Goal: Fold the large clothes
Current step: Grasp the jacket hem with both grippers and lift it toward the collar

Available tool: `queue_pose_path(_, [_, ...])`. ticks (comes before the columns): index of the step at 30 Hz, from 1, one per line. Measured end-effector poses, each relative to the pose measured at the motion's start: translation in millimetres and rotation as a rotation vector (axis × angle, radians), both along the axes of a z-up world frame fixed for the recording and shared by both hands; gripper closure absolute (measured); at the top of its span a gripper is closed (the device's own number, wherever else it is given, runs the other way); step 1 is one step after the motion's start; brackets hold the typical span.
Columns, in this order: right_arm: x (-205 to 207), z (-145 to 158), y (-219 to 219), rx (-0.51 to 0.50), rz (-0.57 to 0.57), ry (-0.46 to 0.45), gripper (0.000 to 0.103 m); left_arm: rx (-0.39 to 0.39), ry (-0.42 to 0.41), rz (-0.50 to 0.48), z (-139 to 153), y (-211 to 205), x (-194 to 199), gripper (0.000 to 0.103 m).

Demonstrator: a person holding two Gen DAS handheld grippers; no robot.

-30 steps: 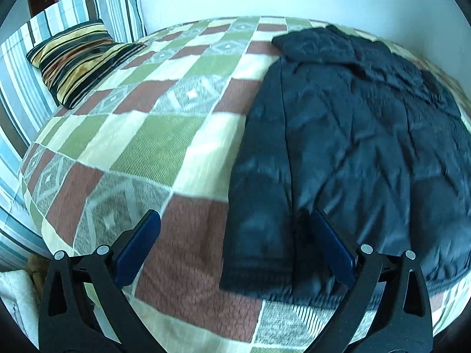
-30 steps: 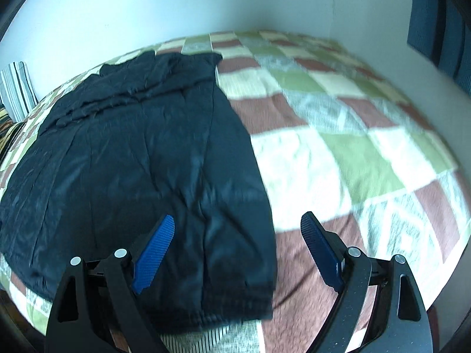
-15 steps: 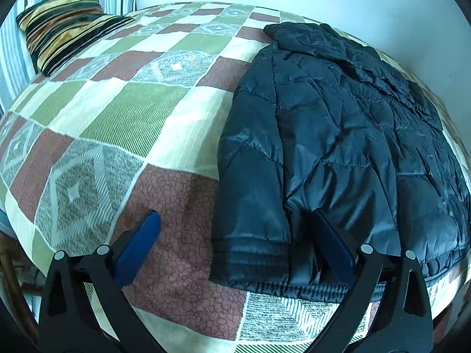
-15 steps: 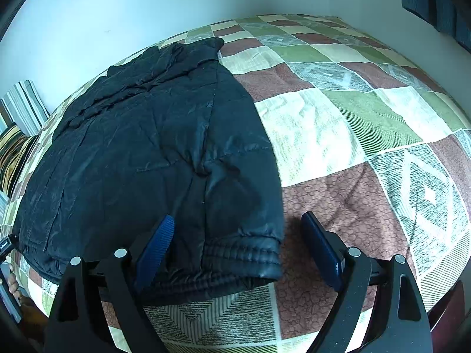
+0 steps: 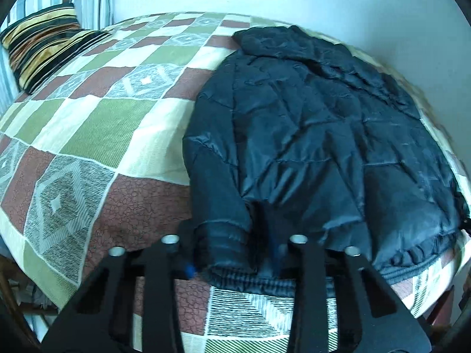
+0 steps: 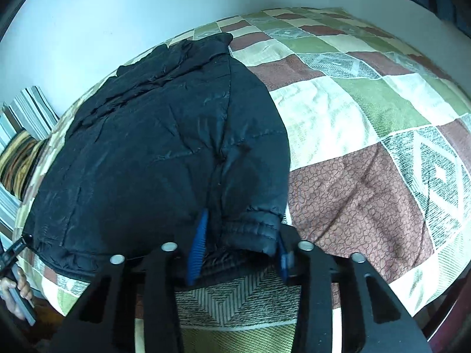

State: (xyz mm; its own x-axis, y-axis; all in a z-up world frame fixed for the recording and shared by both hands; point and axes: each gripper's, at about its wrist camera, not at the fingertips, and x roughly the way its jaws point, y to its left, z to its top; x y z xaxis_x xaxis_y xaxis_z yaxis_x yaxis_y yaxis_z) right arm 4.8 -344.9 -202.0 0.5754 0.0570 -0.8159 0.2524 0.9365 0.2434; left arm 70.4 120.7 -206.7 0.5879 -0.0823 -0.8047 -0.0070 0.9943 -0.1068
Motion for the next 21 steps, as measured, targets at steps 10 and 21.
queue_pose_path(10, [-15,12,-2,0.089,0.003,-0.048,0.09,-0.05,-0.056,-0.025,20,5,-14,0.092])
queue_pose_path(21, [-27,55,-12,0.244,0.03,-0.138,0.092,-0.185,-0.128,0.006,82,33,-23,0.092])
